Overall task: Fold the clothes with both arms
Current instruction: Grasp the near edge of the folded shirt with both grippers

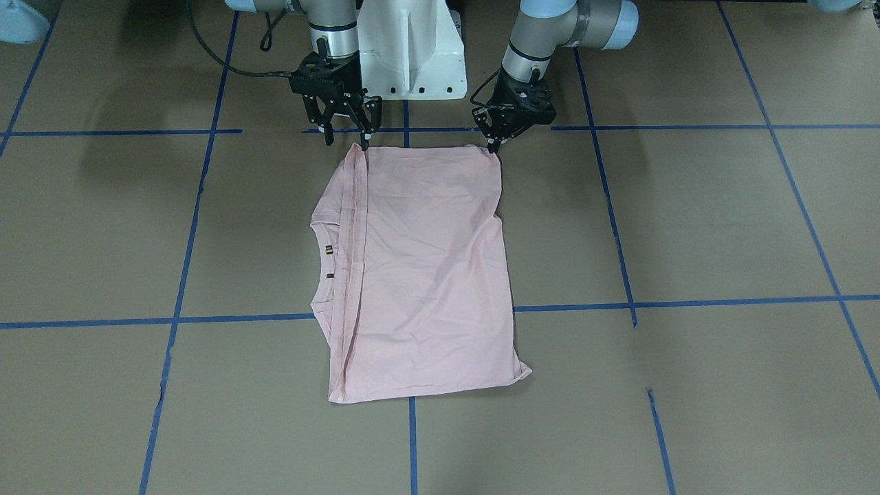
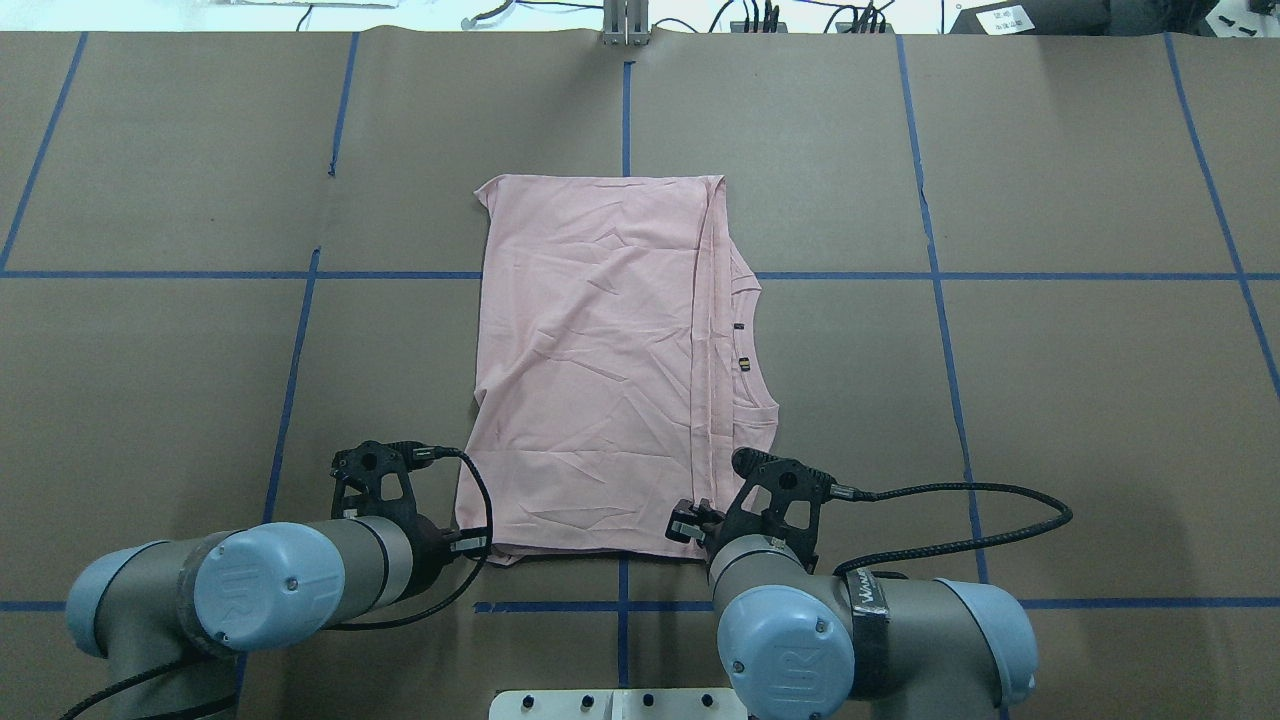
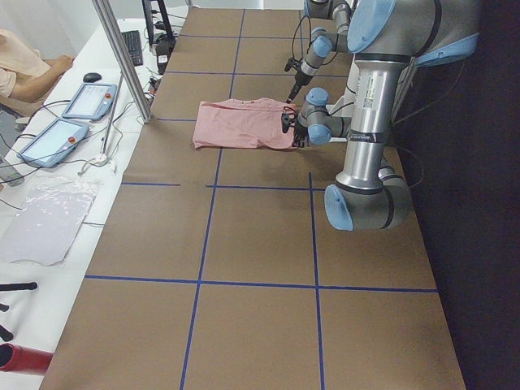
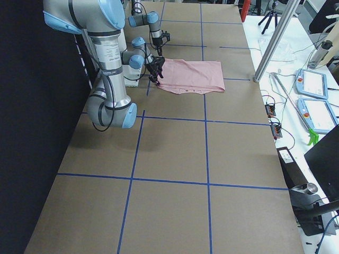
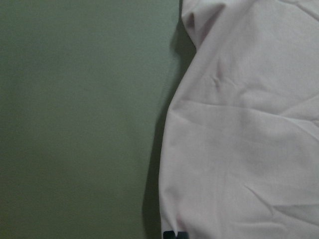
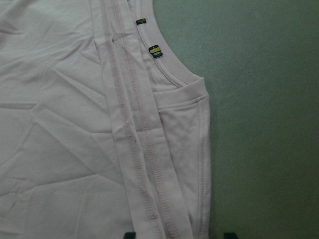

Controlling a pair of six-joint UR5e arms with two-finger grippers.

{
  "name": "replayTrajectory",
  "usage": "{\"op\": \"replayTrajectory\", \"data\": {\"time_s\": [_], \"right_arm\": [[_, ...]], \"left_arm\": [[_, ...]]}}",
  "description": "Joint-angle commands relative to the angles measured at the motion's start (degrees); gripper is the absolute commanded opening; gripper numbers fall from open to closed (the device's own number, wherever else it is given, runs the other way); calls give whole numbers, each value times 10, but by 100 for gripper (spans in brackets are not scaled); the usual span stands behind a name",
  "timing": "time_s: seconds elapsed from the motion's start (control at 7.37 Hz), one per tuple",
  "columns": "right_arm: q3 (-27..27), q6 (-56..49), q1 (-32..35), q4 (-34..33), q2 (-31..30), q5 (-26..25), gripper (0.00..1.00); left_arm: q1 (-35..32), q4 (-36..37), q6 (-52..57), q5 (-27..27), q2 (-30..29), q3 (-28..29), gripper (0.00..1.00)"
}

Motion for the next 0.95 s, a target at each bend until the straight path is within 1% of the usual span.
{"op": "replayTrajectory", "data": {"time_s": [0.0,0.27,0.81], "right_arm": [[-21,0,2,0,13,0,68],[-46,-1,6,4,21,0,67],[-63,0,6,4,30,1,62]], "left_arm": [[-1,0,0,0,1,-1,0],[-1,0,0,0,1,-1,0],[-1,0,0,0,1,-1,0]]}}
